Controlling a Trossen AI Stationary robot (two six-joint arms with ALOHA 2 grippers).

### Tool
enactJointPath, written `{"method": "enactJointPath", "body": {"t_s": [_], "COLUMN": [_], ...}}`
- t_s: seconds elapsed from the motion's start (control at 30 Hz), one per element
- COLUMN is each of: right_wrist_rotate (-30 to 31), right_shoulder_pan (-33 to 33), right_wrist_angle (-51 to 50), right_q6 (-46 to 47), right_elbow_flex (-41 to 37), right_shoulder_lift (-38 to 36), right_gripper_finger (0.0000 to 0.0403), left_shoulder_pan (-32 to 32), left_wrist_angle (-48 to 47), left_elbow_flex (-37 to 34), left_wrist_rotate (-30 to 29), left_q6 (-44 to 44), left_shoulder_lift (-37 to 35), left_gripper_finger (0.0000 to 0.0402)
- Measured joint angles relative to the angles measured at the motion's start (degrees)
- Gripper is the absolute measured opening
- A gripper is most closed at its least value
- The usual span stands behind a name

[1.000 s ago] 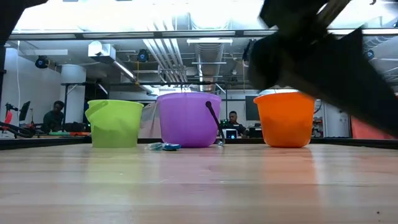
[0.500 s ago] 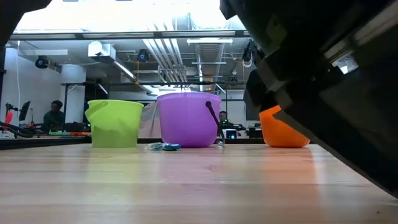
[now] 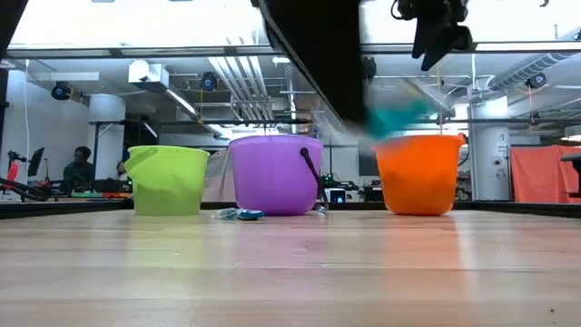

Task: Sort candy by brand, put in halloween buckets
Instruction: Put the blue gummy into the purple bucket

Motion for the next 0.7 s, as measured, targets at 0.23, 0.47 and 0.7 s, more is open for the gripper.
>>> {"method": "enactJointPath", "body": {"t_s": [0.23,0.47,0.7], "right_wrist_rotate": [-0.57,-0.52,-0.39], "right_shoulder_pan": [6.61,11.76,12.83], "right_wrist_angle": [6.18,18.86,31.13], "right_q6": [8.11,14.77,20.27], "right_elbow_flex": [-8.16,-13.17,-13.72], "right_shoulder_lift": [-3.84,-3.27,1.06], "right_gripper_finger": [0.0212,0.0212,0.0212], "left_shoulder_pan": [1.3,4.72,16.95], "left_wrist_angle": [-11.72,-12.3,-0.79], "left_elbow_flex": [-9.09,-34.16,-55.89], "left_wrist_rotate": [-7.16,-13.62,-6.7], "left_q6": [-2.98,-11.25,-5.01], "left_shoulder_lift": [-16.52,-41.86,-63.46], "left_gripper_finger": [0.0,0.0,0.0]}}
